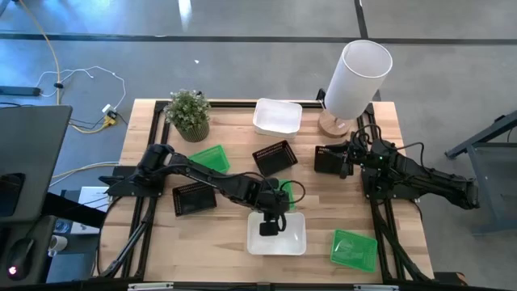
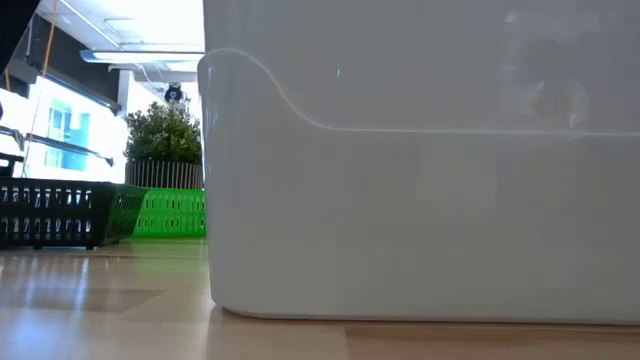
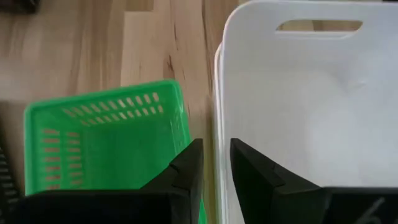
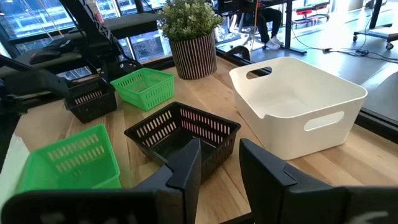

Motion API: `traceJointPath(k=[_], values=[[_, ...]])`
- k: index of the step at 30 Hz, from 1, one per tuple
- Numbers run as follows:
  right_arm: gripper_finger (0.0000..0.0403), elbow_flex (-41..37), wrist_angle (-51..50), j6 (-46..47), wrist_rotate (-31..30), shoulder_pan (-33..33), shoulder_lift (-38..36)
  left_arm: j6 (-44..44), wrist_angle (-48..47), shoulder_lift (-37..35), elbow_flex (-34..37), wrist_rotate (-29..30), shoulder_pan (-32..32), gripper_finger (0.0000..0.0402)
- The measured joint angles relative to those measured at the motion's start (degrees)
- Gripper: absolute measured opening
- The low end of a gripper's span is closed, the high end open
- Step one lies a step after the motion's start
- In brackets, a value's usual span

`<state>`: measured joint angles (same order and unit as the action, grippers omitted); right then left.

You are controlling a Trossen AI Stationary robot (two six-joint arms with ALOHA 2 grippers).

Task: Stack baskets by color
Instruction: Stack the bottom left white bin on the bottom right white bin, then stack the top right black bin on the top left black bin

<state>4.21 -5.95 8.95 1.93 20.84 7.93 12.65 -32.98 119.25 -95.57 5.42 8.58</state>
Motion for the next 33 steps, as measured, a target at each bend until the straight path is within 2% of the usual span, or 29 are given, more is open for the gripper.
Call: traceJointPath(k=[7, 11, 17, 22, 28, 30, 33], values=[[0.0098, 0.01, -0.69, 0.01, 0.0, 0.0, -0.03, -2.92, -0.5, -1.07, 0.11, -0.27, 0.0, 0.0044], [0.0098, 0.0, -0.74, 0.0, -0.02, 0.0, -0.03, -5.67, -1.27, -4.23, 0.11, -0.27, 0.0, 0.0039], [0.0098, 0.01, -0.74, 0.0, 0.0, 0.0, -0.03, -10.68, -7.61, -11.12, 0.11, 0.0, 0.0, 0.0042], [0.0098, 0.02, -0.76, 0.0, -0.01, 0.01, -0.03, -14.02, -10.73, -17.8, 0.11, 3.53, 0.0, 0.004], [0.0098, 0.02, -0.88, 0.01, -0.01, 0.0, 0.39, -14.8, -19.22, -23.27, 0.18, 6.94, -0.78, 0.0039], [0.0098, 0.02, -1.3, 0.02, -0.01, 0.02, 0.34, -13.99, -19.66, -24.8, 1.77, 7.86, -1.17, 0.0039], [0.0098, 0.02, -1.21, 0.01, -0.02, 0.02, 0.37, -11.79, -18.29, -28.6, 8.35, 8.09, -1.99, 0.004]])
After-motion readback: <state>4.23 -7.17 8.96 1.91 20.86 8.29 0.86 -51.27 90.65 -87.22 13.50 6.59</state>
